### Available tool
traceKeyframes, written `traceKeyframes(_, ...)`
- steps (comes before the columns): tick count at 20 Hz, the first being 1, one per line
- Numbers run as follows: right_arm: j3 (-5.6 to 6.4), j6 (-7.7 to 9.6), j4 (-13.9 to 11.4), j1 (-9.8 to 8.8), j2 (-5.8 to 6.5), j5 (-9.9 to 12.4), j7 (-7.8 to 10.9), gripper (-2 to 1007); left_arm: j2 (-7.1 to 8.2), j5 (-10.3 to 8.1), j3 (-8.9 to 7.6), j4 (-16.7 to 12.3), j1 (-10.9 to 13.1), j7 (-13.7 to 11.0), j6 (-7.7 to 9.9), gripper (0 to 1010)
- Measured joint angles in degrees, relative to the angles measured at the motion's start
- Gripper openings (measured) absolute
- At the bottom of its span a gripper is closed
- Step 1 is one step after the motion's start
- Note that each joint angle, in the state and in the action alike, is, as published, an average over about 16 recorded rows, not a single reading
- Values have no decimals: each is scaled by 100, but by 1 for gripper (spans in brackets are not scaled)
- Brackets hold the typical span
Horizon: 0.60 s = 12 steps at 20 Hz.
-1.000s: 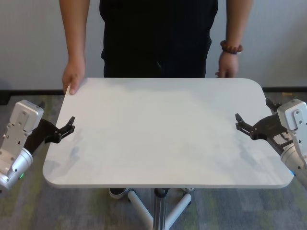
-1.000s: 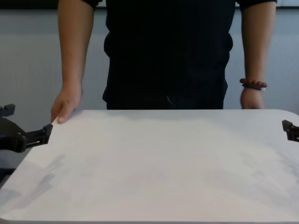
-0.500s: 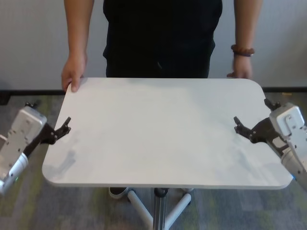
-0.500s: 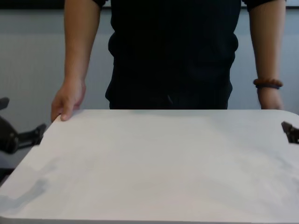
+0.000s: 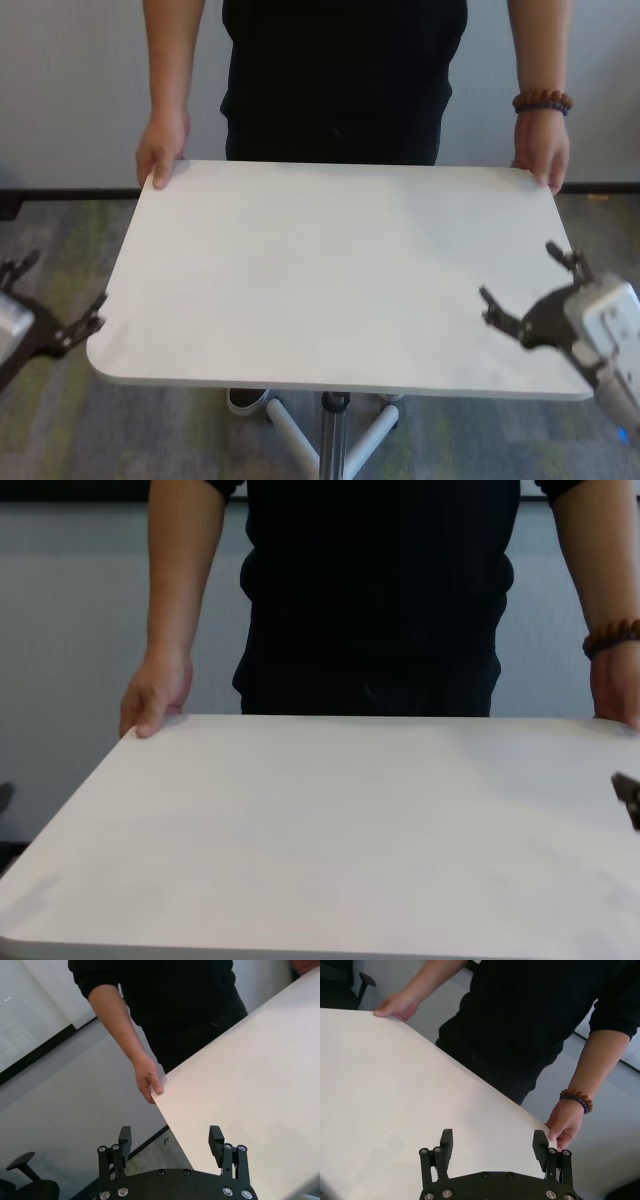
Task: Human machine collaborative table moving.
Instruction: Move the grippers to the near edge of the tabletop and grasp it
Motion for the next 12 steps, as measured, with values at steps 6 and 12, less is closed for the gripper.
traceKeyframes(6,46,39,-667,-862,243,-316,-318,1001,498,221,-360,-606,1061,288,-268,1001)
traceKeyframes(12,32,122,-995,-1532,392,-637,-560,1001,779,689,-532,-885,1795,544,-494,1001)
